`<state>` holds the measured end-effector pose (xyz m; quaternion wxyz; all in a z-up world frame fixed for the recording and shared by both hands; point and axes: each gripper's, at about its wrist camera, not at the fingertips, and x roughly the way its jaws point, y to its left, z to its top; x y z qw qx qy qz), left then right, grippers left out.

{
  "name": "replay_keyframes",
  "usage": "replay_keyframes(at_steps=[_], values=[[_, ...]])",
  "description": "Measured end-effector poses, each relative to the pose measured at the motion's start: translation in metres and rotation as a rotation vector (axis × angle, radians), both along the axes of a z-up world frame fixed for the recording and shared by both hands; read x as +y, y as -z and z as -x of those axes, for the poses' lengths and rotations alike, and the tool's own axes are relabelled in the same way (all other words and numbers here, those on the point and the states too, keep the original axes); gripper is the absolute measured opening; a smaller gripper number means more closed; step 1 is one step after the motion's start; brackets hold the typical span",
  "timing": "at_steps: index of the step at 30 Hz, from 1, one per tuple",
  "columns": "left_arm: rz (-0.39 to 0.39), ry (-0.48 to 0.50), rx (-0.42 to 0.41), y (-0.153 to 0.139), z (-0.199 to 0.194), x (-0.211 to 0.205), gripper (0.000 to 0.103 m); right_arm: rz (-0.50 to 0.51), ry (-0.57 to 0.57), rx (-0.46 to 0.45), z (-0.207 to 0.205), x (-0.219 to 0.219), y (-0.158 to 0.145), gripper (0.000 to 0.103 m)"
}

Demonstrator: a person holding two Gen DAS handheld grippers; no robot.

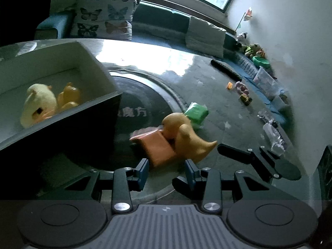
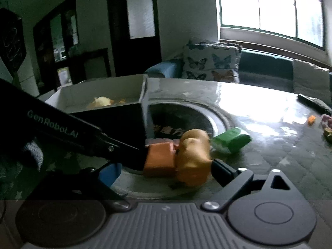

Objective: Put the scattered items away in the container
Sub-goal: 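Move both grippers to the orange plush dinosaur and grasp it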

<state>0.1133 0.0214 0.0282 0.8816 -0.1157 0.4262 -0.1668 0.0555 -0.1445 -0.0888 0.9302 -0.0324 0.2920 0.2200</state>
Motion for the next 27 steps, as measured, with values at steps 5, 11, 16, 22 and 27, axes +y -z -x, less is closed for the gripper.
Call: replay_keyframes(at_steps=[5,11,16,22,27], values=[[0.016,0.002,0.008,-0.002,-0.015,-0.010,0.041,-0.019,0.056,0.007,-0.007,-0.012,-0.001,0.092],[0.035,0.012,0.033,-0.002,-0.036,-0.025,0.040,-0.047,0.108,0.064,-0.025,-0.026,0.012,0.083],[0.027,0.008,0.066,0.002,-0.054,-0.035,0.040,-0.068,0.112,0.084,-0.034,-0.028,0.019,0.079],[0.023,0.008,0.096,0.008,-0.067,-0.043,0.040,-0.095,0.091,0.113,-0.045,-0.027,0.025,0.069],[0.013,0.008,0.115,0.012,-0.073,-0.046,0.040,-0.109,0.074,0.134,-0.049,-0.026,0.030,0.061]])
